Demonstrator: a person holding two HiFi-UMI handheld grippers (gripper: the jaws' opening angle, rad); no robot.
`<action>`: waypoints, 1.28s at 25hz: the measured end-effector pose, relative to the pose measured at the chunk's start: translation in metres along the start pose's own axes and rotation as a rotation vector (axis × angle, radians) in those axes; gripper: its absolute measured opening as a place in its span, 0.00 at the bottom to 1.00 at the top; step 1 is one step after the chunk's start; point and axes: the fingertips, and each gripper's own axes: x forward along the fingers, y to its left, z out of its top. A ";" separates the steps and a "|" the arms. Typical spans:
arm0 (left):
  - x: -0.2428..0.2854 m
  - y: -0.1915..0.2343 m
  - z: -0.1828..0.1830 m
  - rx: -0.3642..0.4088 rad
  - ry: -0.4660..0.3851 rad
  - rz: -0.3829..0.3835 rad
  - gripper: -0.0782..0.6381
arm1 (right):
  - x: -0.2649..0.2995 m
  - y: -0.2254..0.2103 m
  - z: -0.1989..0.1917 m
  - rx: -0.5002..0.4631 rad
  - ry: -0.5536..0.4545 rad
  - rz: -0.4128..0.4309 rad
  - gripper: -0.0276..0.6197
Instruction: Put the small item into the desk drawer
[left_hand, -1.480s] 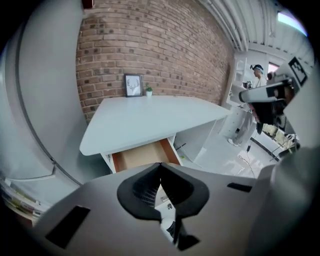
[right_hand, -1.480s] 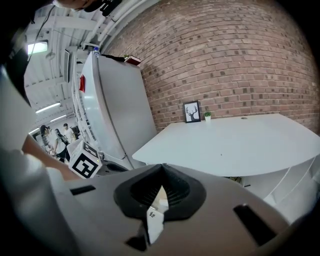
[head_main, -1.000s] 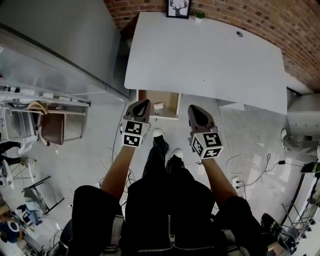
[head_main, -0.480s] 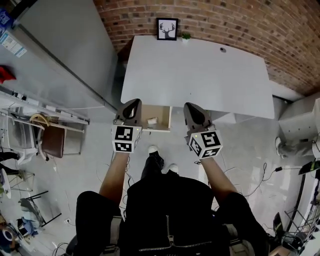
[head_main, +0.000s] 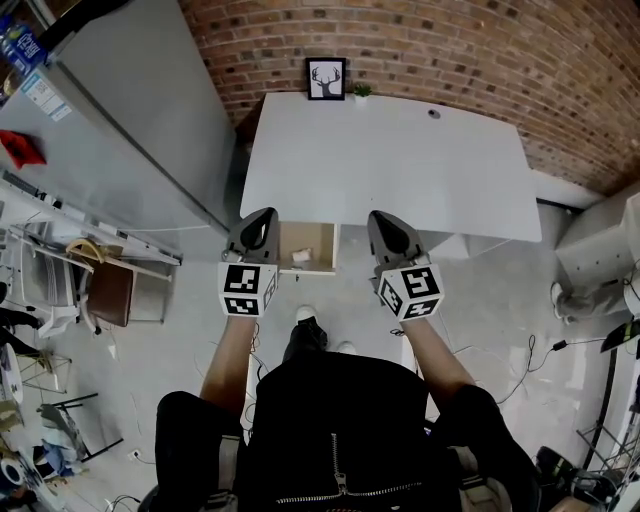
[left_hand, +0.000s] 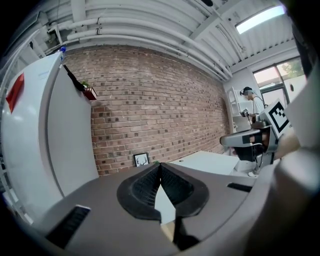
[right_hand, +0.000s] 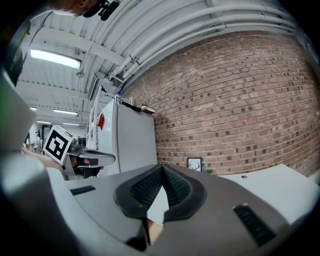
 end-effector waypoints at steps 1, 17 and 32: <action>-0.001 -0.003 0.001 -0.003 -0.003 0.001 0.14 | -0.003 -0.002 0.001 0.000 -0.004 -0.002 0.04; -0.011 -0.040 -0.003 -0.049 -0.020 -0.021 0.14 | -0.032 -0.008 -0.008 -0.013 -0.002 -0.001 0.04; -0.025 -0.049 -0.014 -0.071 -0.011 -0.022 0.14 | -0.045 -0.003 -0.016 -0.009 0.008 -0.002 0.04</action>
